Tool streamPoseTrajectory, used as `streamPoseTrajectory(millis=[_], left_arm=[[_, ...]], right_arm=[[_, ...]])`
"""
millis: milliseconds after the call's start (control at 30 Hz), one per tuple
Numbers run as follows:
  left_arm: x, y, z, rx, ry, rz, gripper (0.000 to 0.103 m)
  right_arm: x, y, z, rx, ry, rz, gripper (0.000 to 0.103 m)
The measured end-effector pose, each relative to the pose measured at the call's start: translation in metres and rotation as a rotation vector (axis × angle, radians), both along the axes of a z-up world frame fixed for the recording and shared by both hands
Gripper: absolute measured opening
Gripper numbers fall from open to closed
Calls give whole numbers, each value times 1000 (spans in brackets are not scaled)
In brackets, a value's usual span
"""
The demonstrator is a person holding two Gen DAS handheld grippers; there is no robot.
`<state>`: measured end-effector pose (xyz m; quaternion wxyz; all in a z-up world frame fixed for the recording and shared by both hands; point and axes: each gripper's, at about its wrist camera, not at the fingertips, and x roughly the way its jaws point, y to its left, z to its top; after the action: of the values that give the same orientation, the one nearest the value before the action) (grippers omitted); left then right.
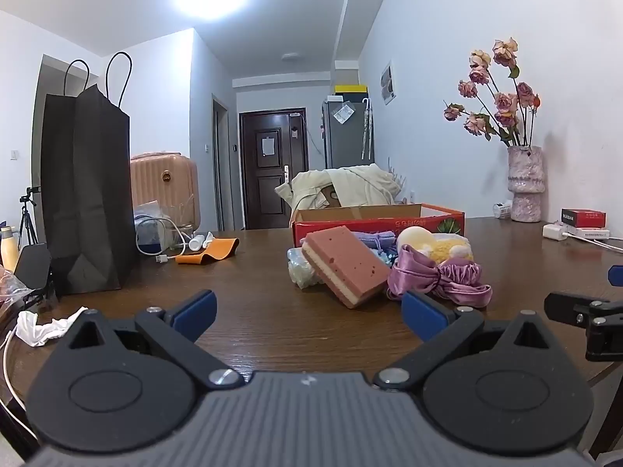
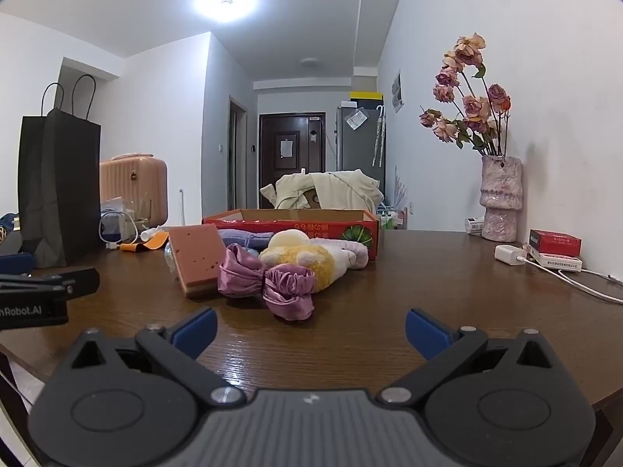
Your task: Organize soft objects
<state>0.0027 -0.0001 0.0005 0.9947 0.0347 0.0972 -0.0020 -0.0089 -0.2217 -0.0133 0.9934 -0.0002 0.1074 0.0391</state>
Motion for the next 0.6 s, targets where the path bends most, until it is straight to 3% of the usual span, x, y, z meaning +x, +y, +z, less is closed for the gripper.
streamPoseTrajectory(millis=[233, 600], left_arm=[[1, -5, 3, -1, -10, -6, 103], [-6, 0, -1, -7, -41, -28, 103]], right_arm=[[1, 5, -1, -49, -5, 20, 103], [3, 1, 0, -16, 6, 12, 103]])
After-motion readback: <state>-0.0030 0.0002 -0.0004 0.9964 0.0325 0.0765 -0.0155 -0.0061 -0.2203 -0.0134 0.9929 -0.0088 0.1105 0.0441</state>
